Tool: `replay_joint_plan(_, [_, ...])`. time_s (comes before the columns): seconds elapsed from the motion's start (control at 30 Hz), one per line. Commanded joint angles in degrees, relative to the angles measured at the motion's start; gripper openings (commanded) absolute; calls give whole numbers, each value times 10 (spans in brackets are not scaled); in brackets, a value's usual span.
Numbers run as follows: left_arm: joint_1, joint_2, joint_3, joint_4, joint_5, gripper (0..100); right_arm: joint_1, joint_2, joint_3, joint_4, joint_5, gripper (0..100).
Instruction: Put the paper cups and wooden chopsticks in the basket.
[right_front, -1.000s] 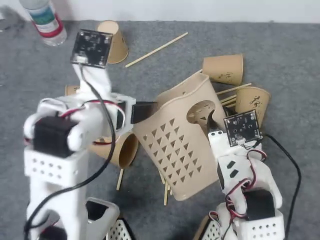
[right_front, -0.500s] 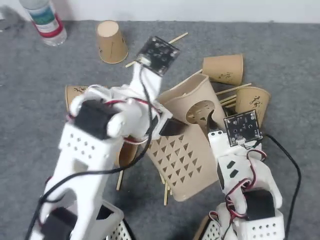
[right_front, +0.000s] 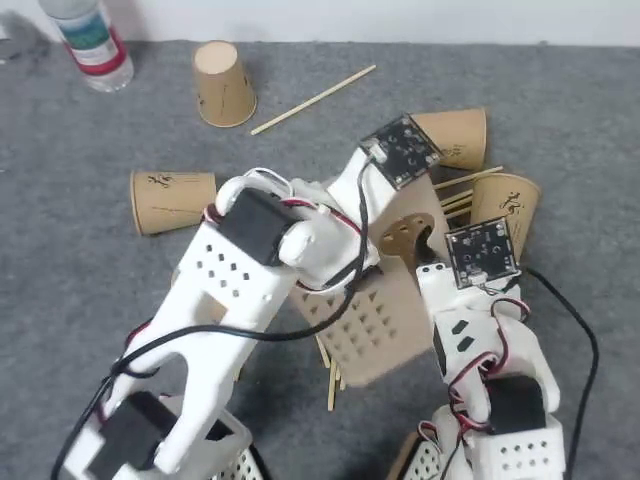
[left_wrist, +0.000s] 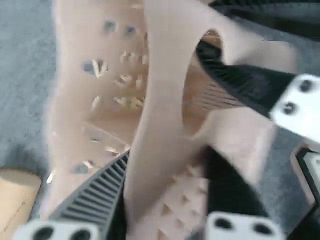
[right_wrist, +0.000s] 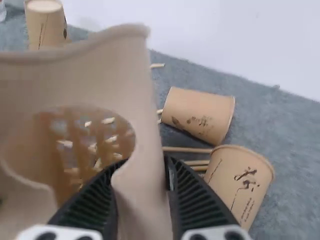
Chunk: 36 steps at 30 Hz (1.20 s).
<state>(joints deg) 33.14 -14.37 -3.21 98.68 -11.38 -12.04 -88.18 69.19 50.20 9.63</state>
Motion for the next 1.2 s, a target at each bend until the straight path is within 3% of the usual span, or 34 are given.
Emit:
replay_joint_plan(0.0, [1,3,-19,-8,-13,16,-4,-75,3,-17,-11,7])
replay_joint_plan(0.13, [1,4,-26,-8,-14,11,-3,-163,54,-17,-7,9])
replay_joint_plan(0.27, [1,7,-22,-25,-14,11,-3,-145,60,-17,-6,17])
replay_joint_plan(0.5, [-18,9,-22,-58,-14,11,-9,-136,84,-11,31,262])
replay_joint_plan(0.6, [-45,9,-22,-79,-13,11,-44,-141,84,28,76,256])
replay_joint_plan(0.9, [-56,13,-22,-100,-13,11,-174,-141,-13,141,83,247])
replay_joint_plan(1.17, [-42,62,-23,-65,-13,11,-135,-141,-44,166,79,247])
